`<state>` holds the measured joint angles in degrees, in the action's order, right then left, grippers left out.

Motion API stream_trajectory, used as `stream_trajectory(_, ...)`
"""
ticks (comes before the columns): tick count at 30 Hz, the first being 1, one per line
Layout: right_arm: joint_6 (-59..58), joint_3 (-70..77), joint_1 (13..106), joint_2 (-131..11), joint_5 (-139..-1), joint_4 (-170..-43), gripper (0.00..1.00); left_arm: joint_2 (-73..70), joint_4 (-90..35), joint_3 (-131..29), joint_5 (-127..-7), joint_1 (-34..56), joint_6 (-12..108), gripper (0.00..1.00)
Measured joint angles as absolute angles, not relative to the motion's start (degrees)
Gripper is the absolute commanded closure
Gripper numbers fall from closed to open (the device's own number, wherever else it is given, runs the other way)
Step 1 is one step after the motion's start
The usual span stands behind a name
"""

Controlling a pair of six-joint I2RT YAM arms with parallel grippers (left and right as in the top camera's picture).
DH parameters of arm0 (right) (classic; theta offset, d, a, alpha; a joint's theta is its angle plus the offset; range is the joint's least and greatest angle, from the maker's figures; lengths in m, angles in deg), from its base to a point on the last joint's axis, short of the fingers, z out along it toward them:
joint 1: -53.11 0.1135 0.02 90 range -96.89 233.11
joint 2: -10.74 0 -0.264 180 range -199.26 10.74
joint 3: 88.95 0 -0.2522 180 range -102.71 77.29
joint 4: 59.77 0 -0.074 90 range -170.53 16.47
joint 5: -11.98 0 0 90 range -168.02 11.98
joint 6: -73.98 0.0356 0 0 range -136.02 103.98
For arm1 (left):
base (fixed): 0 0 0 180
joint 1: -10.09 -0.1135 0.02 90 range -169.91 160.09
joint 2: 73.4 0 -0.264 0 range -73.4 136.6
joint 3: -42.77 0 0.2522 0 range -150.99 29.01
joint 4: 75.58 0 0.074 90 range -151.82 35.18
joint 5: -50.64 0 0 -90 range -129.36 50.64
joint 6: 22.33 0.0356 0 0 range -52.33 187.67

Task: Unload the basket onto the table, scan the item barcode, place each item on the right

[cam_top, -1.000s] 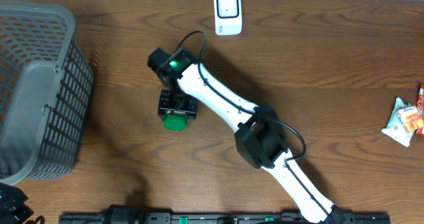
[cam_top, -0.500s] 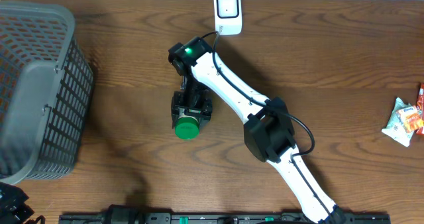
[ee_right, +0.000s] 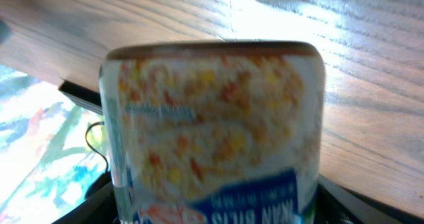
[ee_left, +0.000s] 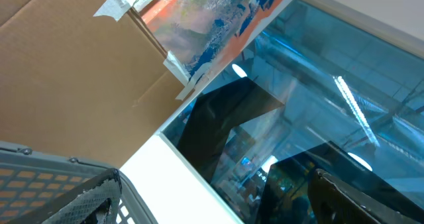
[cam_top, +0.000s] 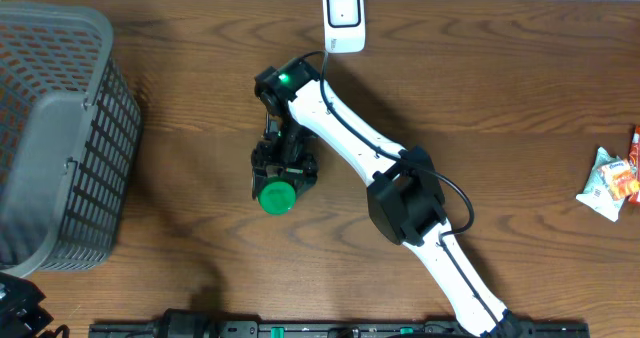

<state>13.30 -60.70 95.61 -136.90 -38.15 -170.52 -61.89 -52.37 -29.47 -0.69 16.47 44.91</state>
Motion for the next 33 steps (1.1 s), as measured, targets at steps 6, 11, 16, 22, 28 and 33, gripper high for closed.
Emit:
stream_trajectory(6,10.7,-49.8,95.6,-136.4,-32.7,-170.6,0.46,-61.9,-52.1,-29.5,-0.7,16.5,44.9,0.10)
stream_trajectory(11,9.5,-44.6,95.1,-136.4,-28.0,-171.0,0.32,-61.9,-51.8,-29.5,-0.7,16.5,44.9,0.10)
stream_trajectory(16,9.0,-44.5,94.2,-136.4,-27.0,-171.0,0.12,-61.9,-51.8,-29.5,-0.7,16.5,44.9,0.10)
stream_trajectory(22,8.9,-44.5,92.6,-136.4,-26.5,-171.0,0.07,-61.9,-51.8,-29.5,-0.7,16.5,44.9,0.10)
stream_trajectory(28,9.0,-45.3,91.1,-136.4,-28.1,-171.1,0.01,-61.9,-51.8,-29.5,-0.7,16.5,44.9,0.10)
stream_trajectory(33,9.0,-50.8,90.3,-135.3,-31.7,-171.0,0.01,-61.9,-51.8,-29.5,-0.7,16.5,44.9,0.10)
